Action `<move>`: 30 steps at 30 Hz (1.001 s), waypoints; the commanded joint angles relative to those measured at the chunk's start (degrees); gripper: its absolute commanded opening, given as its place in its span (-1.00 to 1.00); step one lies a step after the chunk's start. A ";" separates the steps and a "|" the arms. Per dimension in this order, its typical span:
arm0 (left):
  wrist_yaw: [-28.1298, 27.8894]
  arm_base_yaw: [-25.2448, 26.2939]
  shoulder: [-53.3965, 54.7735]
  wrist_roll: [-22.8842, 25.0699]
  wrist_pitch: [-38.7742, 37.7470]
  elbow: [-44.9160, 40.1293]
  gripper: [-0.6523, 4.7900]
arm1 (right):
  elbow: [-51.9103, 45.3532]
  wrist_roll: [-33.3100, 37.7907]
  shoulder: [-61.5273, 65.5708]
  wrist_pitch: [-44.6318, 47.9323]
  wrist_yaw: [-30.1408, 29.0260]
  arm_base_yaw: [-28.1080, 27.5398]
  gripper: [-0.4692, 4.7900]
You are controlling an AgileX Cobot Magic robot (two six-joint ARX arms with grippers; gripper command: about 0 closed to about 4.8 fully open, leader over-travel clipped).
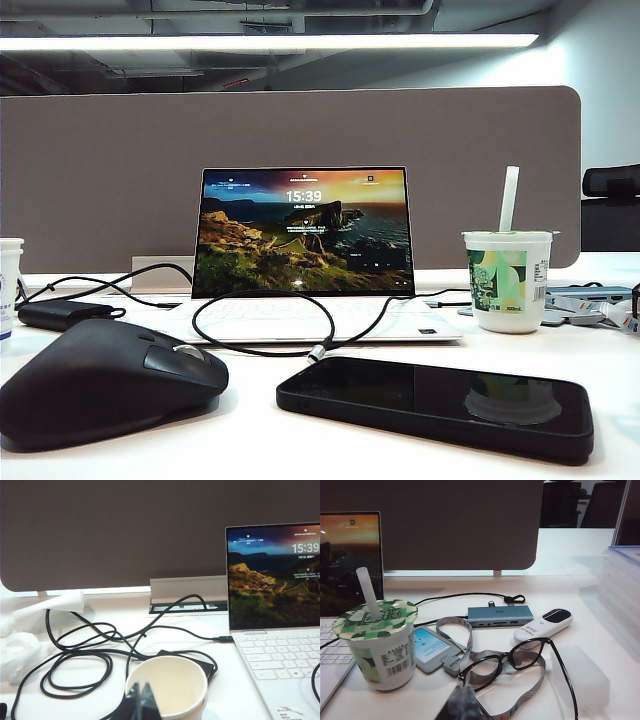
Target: Pick up the black phone, pick up the charger plug, insert the charger plug into the phone's charging port, and finally place the connected phone back on the desk.
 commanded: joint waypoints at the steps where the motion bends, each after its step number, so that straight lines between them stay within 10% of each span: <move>1: -0.07 0.00 0.02 -0.33 0.87 -0.02 -0.78 | -0.04 0.87 0.00 1.36 0.28 0.04 -0.82; 15: -3.48 0.00 0.42 -11.72 -1.99 8.85 -0.78 | 12.37 1.86 1.57 -2.21 0.46 0.04 -0.83; 30: -0.17 -0.02 19.28 -12.02 -13.75 33.31 -0.78 | 42.32 1.79 29.77 -11.15 -6.36 0.24 -0.83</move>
